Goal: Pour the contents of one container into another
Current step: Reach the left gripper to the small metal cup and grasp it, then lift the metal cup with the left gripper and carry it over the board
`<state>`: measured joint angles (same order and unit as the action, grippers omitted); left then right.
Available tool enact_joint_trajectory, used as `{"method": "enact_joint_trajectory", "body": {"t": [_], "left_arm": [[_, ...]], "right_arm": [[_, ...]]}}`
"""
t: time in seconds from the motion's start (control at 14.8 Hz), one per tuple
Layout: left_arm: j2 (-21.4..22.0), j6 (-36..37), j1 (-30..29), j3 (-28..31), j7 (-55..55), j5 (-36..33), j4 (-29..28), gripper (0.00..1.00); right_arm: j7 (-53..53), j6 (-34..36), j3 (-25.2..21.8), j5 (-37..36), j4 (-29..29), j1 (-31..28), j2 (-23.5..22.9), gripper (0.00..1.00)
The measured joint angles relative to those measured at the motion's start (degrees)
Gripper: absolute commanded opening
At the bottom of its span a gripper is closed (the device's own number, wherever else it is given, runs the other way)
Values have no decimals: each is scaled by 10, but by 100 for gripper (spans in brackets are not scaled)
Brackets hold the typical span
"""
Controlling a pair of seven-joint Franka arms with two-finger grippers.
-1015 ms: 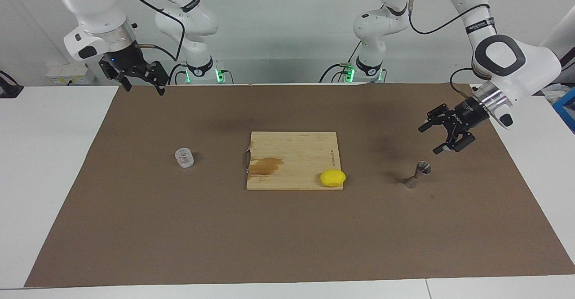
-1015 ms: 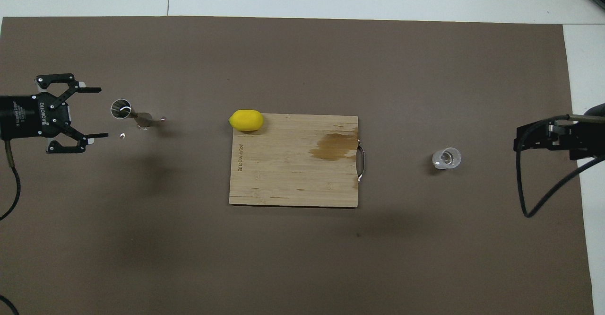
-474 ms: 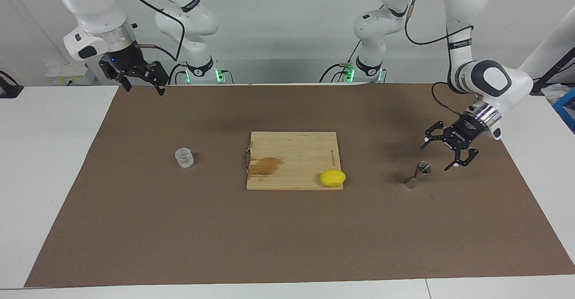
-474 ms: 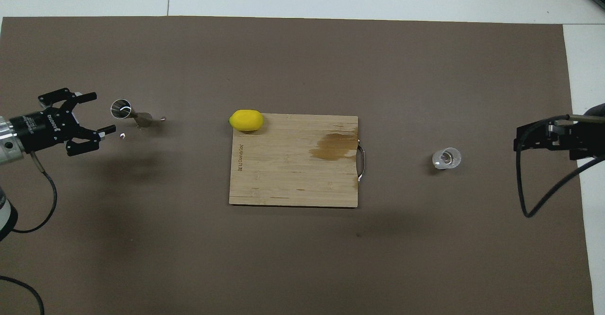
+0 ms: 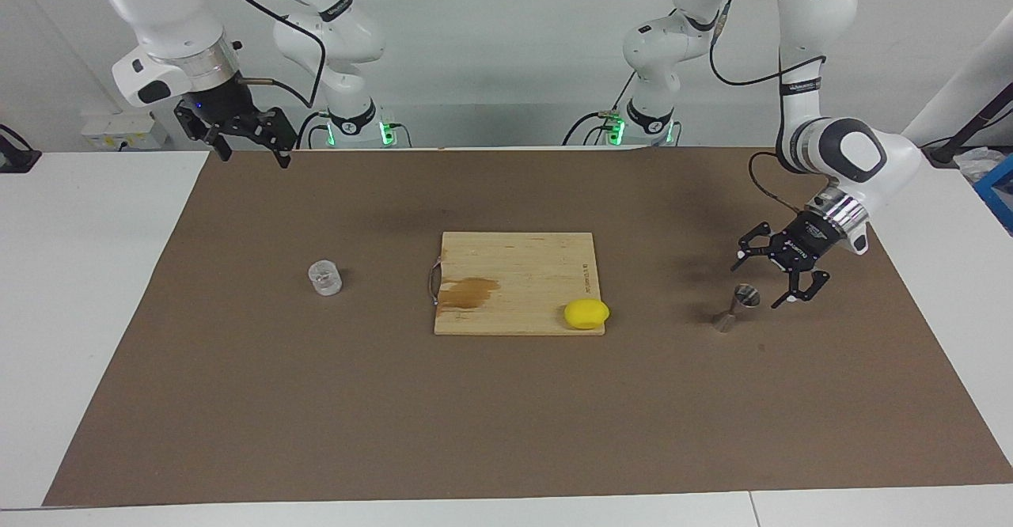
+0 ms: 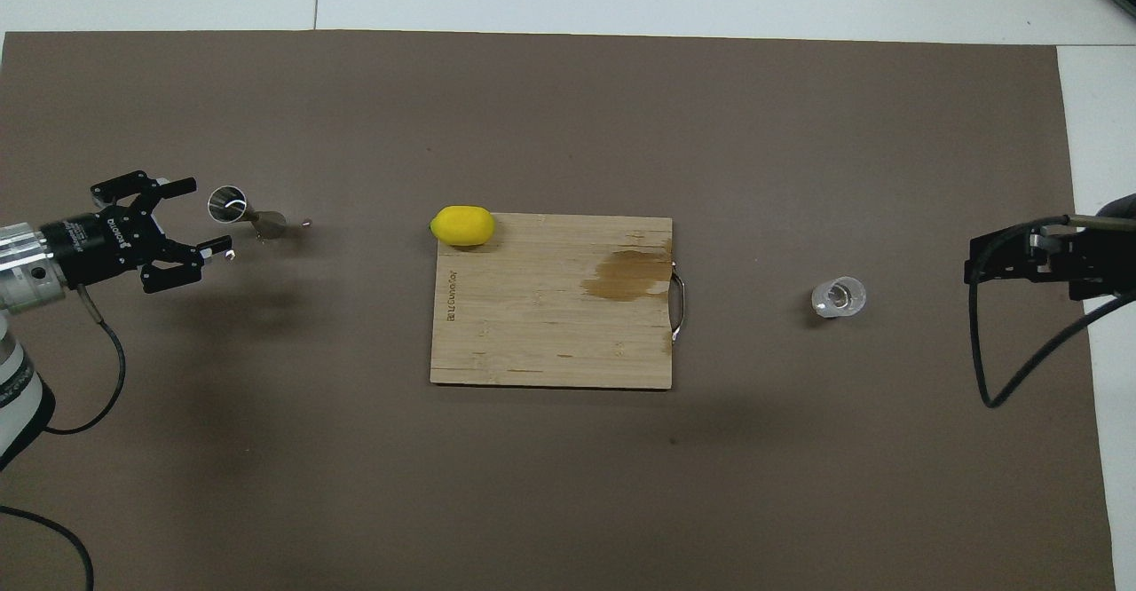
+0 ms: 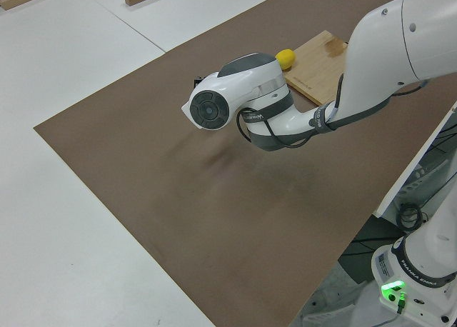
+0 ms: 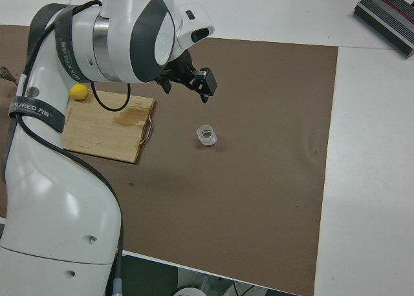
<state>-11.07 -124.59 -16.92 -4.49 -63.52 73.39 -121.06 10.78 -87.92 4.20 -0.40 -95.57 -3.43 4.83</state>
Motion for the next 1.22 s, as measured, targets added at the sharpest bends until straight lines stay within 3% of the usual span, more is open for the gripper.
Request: {"method": "enact_joint_trajectory", "body": {"t": [0.2,0.61,0.88,1.22], "left_arm": [[0,-17,12,-2,0,12,-6,96],[0,-29,17,-2,-1,15,-9,77],[0,-32,17,-1,-2,16,-13,76],[0,-37,17,0,-2,16,-14,66]], "right_arm": [[0,0,0,0,0,0,0,100],[0,0,0,0,0,0,0,100],[0,0,0,0,0,0,0,100],[0,0,0,0,0,0,0,100]]}}
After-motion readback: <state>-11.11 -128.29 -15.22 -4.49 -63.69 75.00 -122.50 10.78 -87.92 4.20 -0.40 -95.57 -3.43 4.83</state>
